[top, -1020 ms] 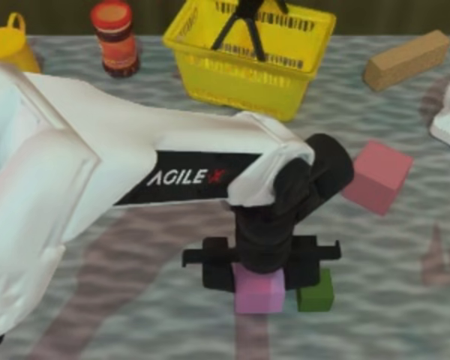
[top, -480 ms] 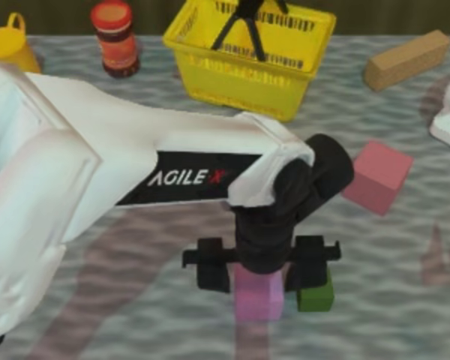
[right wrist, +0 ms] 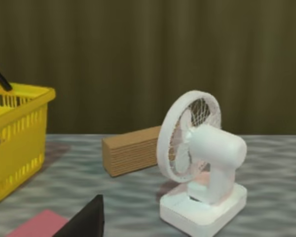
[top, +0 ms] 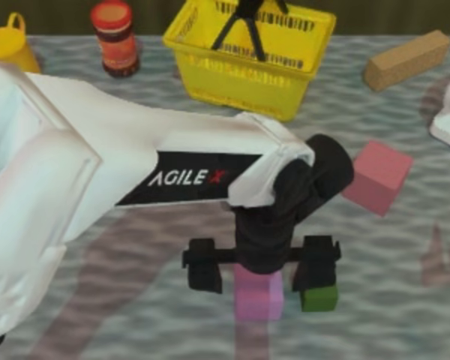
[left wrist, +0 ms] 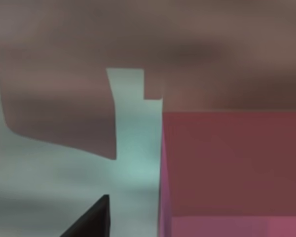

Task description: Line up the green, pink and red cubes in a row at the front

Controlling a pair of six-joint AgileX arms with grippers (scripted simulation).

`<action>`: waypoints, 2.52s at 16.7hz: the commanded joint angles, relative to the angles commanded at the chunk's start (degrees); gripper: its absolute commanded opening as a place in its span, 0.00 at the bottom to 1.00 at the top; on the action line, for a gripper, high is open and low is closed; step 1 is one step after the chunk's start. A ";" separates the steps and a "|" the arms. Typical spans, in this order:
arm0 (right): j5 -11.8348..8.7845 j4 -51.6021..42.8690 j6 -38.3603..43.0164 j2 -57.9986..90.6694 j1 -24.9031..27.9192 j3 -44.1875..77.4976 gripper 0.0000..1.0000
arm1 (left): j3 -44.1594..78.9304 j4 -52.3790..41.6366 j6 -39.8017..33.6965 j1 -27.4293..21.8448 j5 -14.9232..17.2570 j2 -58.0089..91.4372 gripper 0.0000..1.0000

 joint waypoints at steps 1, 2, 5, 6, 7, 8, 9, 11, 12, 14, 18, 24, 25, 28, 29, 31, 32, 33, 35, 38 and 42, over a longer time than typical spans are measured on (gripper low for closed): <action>0.00 0.00 0.00 0.00 0.00 0.00 1.00 | 0.01 -0.01 0.00 0.04 0.00 -0.04 1.00; 0.00 0.00 0.00 0.00 0.00 0.00 1.00 | 0.16 -0.18 0.01 0.04 0.00 -0.13 1.00; 0.00 0.00 0.00 0.00 0.00 0.00 1.00 | 2.91 -3.61 -0.06 0.14 0.06 -1.59 1.00; 0.00 0.00 0.00 0.00 0.00 0.00 1.00 | 4.21 -5.63 -0.10 0.24 0.05 -2.25 1.00; 0.00 0.00 0.00 0.00 0.00 0.00 1.00 | 5.50 -7.82 -0.15 0.37 0.02 -2.93 1.00; 0.00 0.00 0.00 0.00 0.00 0.00 1.00 | 6.70 -9.94 -0.20 0.54 0.00 -3.60 1.00; 0.00 0.00 0.00 0.00 0.00 0.00 1.00 | 7.72 -11.78 -0.24 0.72 -0.02 -4.21 1.00; 0.00 0.00 0.00 0.00 0.00 0.00 1.00 | 8.95 -13.84 -0.30 0.93 -0.04 -4.93 1.00; 0.00 0.00 0.00 0.00 0.00 0.00 1.00 | 9.04 -13.99 -0.30 0.95 -0.04 -4.98 1.00; 0.00 0.00 0.00 0.00 0.00 0.00 1.00 | 9.04 -13.99 -0.30 0.95 -0.04 -4.98 1.00; -0.06 -1.18 -0.69 1.74 0.36 1.73 1.00 | 7.45 -12.74 0.17 1.59 -0.15 -6.49 1.00; -0.07 -12.85 -7.41 20.75 3.21 20.16 1.00 | -8.30 -2.75 5.98 10.69 -0.68 -24.44 1.00; -0.03 -15.81 -9.06 26.01 3.86 24.83 1.00 | -12.20 -0.46 7.60 12.83 -0.71 -28.74 1.00; 0.10 -25.62 -14.39 43.96 5.98 39.64 1.00 | -25.25 7.00 13.38 19.81 -0.67 -43.11 1.00; 0.13 -29.18 -16.28 50.68 6.74 44.80 1.00 | -29.89 9.65 15.59 22.26 -0.62 -48.28 1.00; 0.19 -36.44 -20.09 64.51 8.28 55.01 1.00 | -39.31 15.16 20.34 27.24 -0.49 -59.09 1.00; 0.21 -39.83 -21.86 70.96 9.01 59.67 1.00 | -44.00 18.01 22.85 29.74 -0.41 -64.68 1.00; 0.22 -43.40 -23.72 77.75 9.79 64.57 1.00 | -48.61 20.89 25.41 32.22 -0.32 -70.33 1.00; 0.23 -50.18 -27.28 90.61 11.27 74.12 1.00 | -57.37 26.69 30.64 36.99 -0.15 -81.62 1.00; 0.23 -58.72 -31.93 106.51 13.22 86.95 1.00 | -68.73 35.20 38.33 43.42 0.14 -97.64 1.00; 0.19 -66.61 -36.64 120.64 15.22 100.21 1.00 | -79.18 44.98 46.99 49.85 0.50 -114.44 1.00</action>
